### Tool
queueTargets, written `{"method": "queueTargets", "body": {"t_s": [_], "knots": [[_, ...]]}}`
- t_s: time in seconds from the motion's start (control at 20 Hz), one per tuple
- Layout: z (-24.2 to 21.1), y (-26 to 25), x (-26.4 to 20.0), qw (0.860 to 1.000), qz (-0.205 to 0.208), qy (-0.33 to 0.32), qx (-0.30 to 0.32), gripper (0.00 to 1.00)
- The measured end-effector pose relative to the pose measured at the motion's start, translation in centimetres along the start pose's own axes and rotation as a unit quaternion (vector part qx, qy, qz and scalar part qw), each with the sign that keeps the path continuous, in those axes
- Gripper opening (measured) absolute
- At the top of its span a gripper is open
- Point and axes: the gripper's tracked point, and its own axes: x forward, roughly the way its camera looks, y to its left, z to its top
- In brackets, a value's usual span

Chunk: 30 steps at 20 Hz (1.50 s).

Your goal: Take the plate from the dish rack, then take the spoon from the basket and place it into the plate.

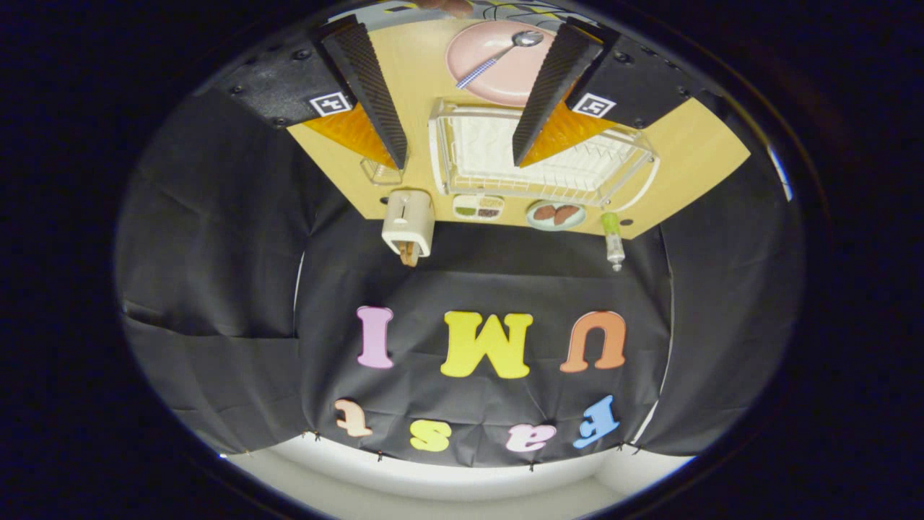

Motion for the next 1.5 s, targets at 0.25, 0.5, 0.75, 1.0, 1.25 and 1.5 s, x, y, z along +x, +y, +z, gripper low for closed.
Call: {"method": "queueTargets", "body": {"t_s": [0.25, 0.5, 0.75, 1.0, 1.25, 1.5], "knots": [[6.3, -1.0, -1.7, 0.999, 0.021, -0.014, 0.024, 0.96], [11.5, -1.3, -3.2, 0.998, 0.032, -0.054, -0.007, 1.00], [15.3, -1.8, -4.9, 0.994, 0.021, -0.104, -0.035, 1.00], [16.9, -3.1, -6.3, 0.993, 0.004, -0.118, -0.027, 1.00], [16.5, -3.9, -6.4, 0.995, -0.008, -0.098, -0.013, 1.00], [16.7, -4.1, -6.5, 0.995, -0.016, -0.100, -0.009, 1.00]]}}
